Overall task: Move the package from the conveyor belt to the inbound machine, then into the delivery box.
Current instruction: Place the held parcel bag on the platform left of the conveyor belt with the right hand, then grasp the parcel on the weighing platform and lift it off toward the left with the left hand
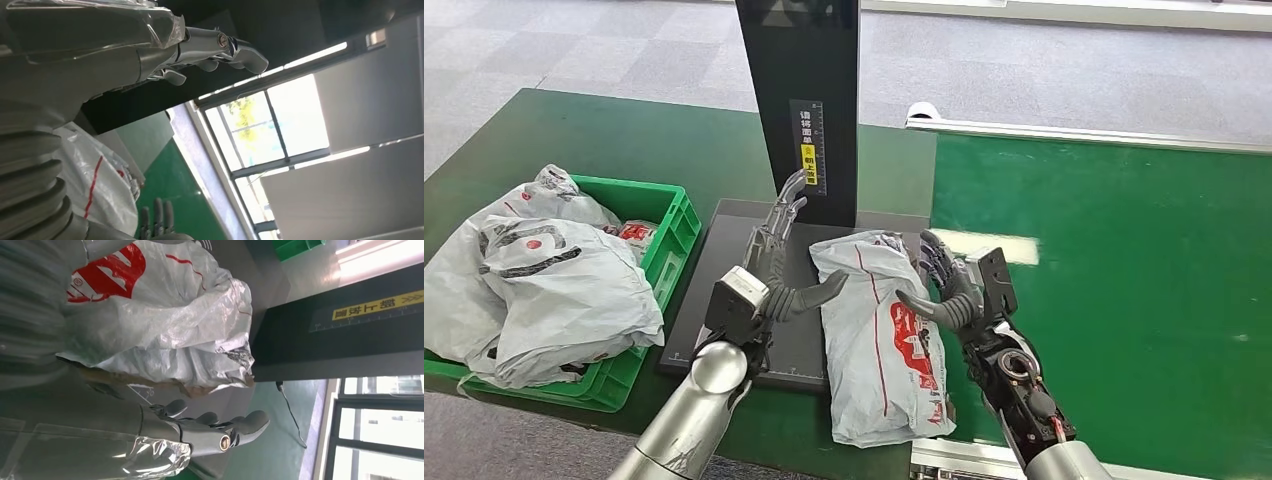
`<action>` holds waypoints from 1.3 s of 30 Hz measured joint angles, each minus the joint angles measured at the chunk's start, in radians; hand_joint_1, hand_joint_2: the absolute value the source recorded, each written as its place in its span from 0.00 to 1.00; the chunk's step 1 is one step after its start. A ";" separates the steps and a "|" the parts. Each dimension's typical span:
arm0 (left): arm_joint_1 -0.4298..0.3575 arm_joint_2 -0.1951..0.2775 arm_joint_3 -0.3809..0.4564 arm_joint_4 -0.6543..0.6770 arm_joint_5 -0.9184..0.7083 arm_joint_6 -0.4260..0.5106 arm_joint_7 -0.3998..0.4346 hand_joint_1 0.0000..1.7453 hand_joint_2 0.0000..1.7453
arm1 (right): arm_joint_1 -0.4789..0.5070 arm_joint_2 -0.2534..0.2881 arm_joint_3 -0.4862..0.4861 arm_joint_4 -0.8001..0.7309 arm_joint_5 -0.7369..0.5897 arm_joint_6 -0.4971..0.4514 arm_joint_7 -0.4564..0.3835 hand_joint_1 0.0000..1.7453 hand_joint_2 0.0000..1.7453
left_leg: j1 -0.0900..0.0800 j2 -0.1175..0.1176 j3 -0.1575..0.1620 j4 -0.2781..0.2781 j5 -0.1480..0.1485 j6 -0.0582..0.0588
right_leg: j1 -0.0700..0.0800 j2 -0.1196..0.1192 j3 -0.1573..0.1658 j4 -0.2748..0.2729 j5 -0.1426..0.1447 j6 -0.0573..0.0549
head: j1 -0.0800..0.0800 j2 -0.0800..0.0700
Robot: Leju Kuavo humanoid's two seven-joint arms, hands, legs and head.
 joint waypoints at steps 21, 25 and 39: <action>-0.035 -0.017 -0.013 0.160 -0.271 -0.175 0.106 0.00 1.00 | 0.015 -0.028 -0.177 -0.113 0.004 -0.142 -0.073 0.00 1.00 | 0.000 0.000 0.000 0.000 0.000 0.000 | 0.000 0.000 0.000 0.000 0.000 0.000 | 0.000 0.000; -0.065 -0.019 -0.049 0.221 -0.384 -0.228 0.161 0.00 1.00 | 0.018 -0.027 -0.199 -0.120 0.023 -0.143 -0.082 0.00 1.00 | 0.000 0.000 0.000 0.000 0.000 0.000 | 0.000 0.000 0.000 0.000 0.000 0.000 | 0.000 0.000; -0.197 -0.082 -0.146 0.557 -0.560 -0.291 0.261 0.00 1.00 | 0.005 0.008 -0.248 -0.119 0.104 -0.126 -0.076 0.00 1.00 | 0.000 0.000 0.000 0.000 0.000 0.000 | 0.000 0.000 0.000 0.000 0.000 0.000 | 0.000 0.000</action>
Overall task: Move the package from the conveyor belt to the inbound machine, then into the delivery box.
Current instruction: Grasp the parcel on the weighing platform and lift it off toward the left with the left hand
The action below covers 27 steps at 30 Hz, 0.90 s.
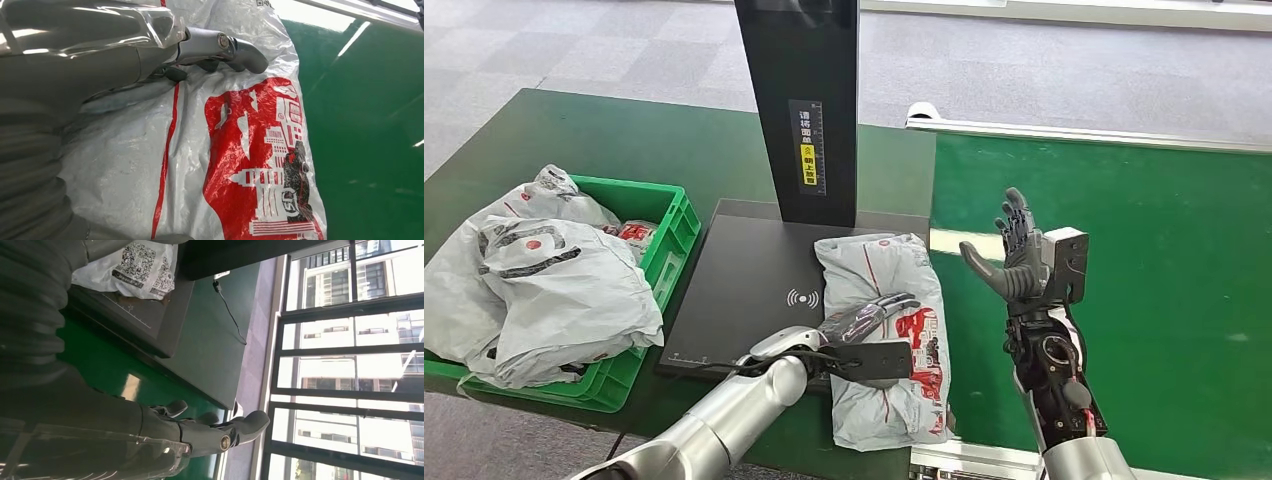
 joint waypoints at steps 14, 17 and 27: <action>-0.023 -0.010 -0.007 0.054 -0.030 0.015 0.055 0.00 1.00 | 0.006 0.009 -0.012 0.001 0.017 0.002 0.004 0.00 1.00 | 0.000 0.000 0.002 0.000 0.000 0.000 | 0.000 0.000 0.003 0.000 0.000 0.000 | 0.000 0.000; -0.026 -0.010 -0.007 0.069 -0.038 0.026 0.076 0.22 1.00 | 0.016 0.010 -0.013 0.000 0.030 0.004 0.008 0.00 1.00 | 0.000 0.001 0.004 0.000 0.000 0.000 | 0.000 0.000 0.005 0.000 0.000 0.000 | 0.000 0.000; 0.023 0.003 0.007 0.047 -0.041 0.194 -0.063 0.98 1.00 | 0.041 0.011 -0.012 -0.031 0.030 0.038 0.042 0.00 1.00 | 0.000 0.001 0.006 0.000 0.000 0.000 | 0.000 0.000 0.006 0.000 0.000 0.000 | 0.000 0.000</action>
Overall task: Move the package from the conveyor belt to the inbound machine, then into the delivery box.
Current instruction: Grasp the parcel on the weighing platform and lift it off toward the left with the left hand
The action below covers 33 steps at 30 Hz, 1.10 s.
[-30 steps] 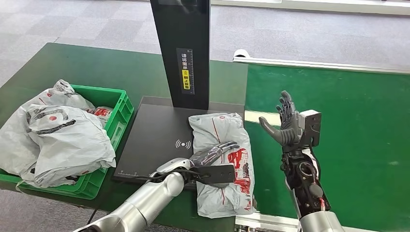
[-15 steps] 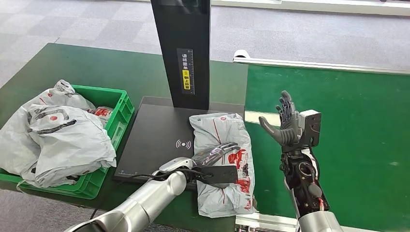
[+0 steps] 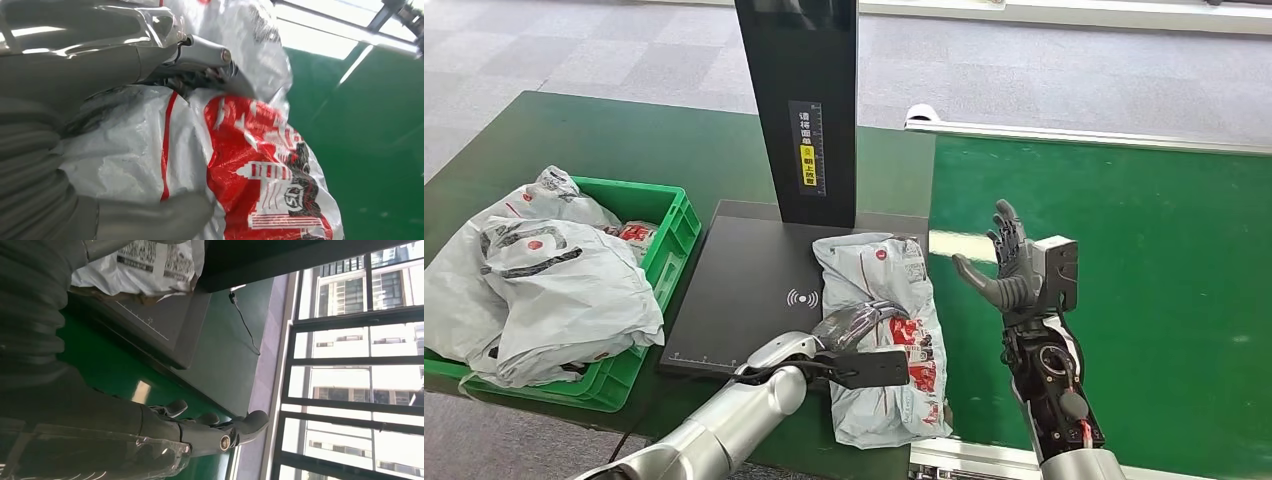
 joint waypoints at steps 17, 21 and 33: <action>0.118 0.020 0.058 -0.119 0.119 0.303 -0.165 1.00 0.50 | -0.018 -0.026 0.024 -0.005 -0.048 0.019 0.004 0.00 1.00 | 0.000 -0.001 -0.003 0.000 0.000 0.000 | 0.000 0.000 -0.003 0.000 0.000 0.000 | 0.000 0.000; 0.127 0.019 0.059 -0.134 0.159 0.357 -0.201 1.00 0.00 | -0.021 -0.030 0.030 -0.005 -0.057 0.019 0.000 0.00 1.00 | 0.000 0.000 -0.003 0.000 0.000 0.000 | 0.000 0.000 -0.003 0.000 0.000 0.000 | 0.000 0.000; 0.197 0.055 0.019 -0.605 0.423 0.658 -0.268 1.00 0.00 | -0.028 -0.035 0.074 0.008 -0.097 0.014 -0.013 0.00 1.00 | 0.000 -0.001 -0.005 0.000 0.000 0.000 | 0.000 -0.001 -0.005 0.000 0.000 0.000 | 0.000 0.000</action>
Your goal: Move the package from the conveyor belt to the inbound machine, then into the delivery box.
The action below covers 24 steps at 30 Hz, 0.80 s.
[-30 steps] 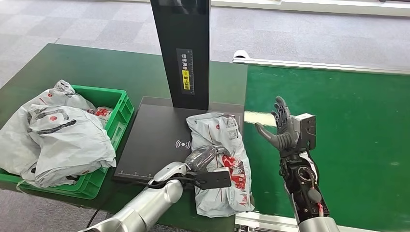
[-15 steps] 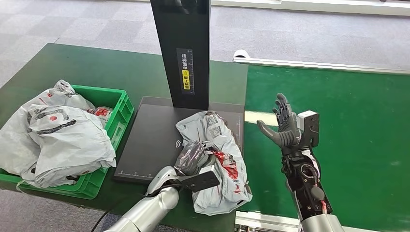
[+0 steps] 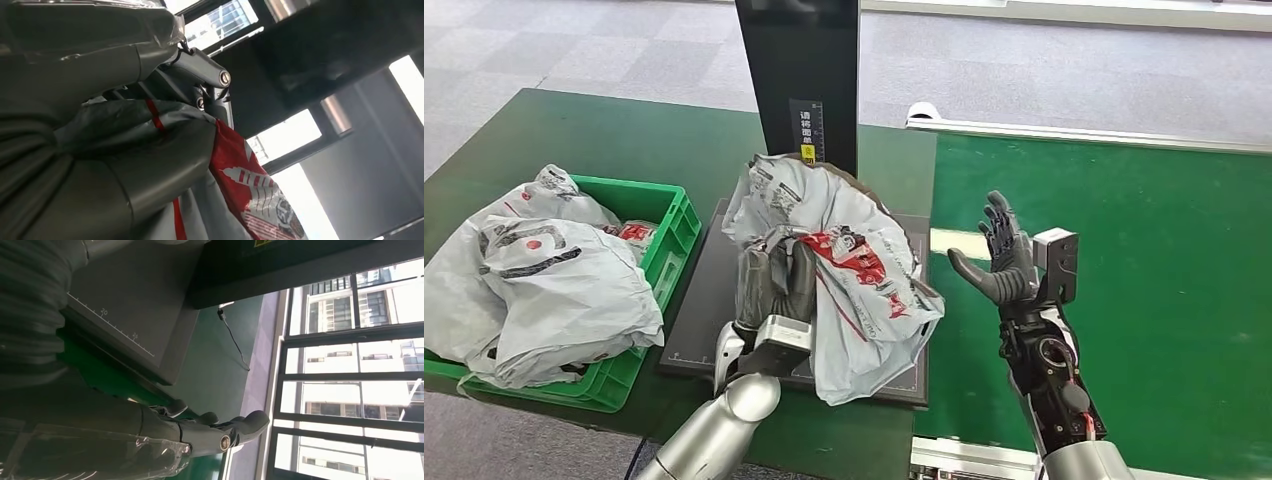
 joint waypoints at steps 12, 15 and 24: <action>0.053 -0.005 0.047 -0.243 -0.031 0.004 0.000 1.00 0.00 | 0.005 -0.016 0.021 0.002 -0.013 -0.010 -0.009 0.00 1.00 | 0.000 0.000 0.000 0.000 0.000 0.000 | 0.000 0.000 0.000 0.000 0.000 0.000 | 0.000 0.000; 0.069 -0.029 0.100 -0.284 -0.016 0.004 0.000 1.00 0.00 | 0.009 -0.020 0.025 0.002 -0.021 -0.020 -0.016 0.00 1.00 | 0.000 0.000 0.000 0.000 0.000 0.000 | 0.000 0.000 0.000 0.000 0.000 0.000 | 0.000 0.000; 0.065 -0.087 0.623 -0.399 -0.037 0.007 0.002 1.00 0.00 | 0.018 -0.019 0.034 0.025 -0.024 -0.068 -0.037 0.00 1.00 | 0.001 0.003 0.000 0.000 0.000 -0.001 | 0.001 0.002 -0.001 0.001 0.000 0.000 | 0.000 0.000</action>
